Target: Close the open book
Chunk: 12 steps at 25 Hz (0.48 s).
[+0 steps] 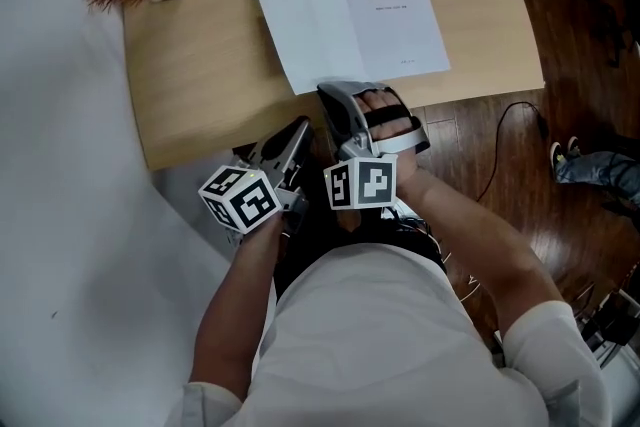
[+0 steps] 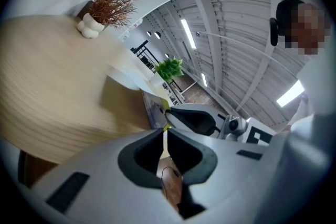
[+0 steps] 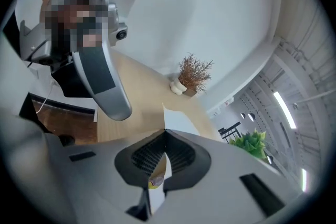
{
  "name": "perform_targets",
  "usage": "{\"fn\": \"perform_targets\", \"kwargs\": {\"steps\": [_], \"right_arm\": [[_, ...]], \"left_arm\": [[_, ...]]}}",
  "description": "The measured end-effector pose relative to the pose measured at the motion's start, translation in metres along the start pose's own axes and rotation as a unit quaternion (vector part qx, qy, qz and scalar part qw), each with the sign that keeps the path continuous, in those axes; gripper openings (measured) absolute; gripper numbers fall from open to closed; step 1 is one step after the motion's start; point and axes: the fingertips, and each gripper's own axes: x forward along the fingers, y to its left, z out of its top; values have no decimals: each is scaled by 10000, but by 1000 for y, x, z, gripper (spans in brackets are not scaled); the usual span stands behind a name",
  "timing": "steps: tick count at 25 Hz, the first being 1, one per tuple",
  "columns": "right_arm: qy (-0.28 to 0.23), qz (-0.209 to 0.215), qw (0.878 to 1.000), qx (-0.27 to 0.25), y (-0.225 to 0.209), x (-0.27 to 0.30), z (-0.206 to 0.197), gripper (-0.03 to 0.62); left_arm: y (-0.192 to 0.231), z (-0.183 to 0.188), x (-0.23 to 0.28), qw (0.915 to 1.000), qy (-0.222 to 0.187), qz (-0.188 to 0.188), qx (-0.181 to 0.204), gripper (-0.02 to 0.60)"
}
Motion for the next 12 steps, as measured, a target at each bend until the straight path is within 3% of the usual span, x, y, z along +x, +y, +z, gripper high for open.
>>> {"fn": "perform_targets", "kwargs": {"steps": [12], "right_arm": [[70, -375, 9980, 510, -34, -28, -26, 3]], "left_arm": [[-29, 0, 25, 9998, 93, -135, 138, 0]]}}
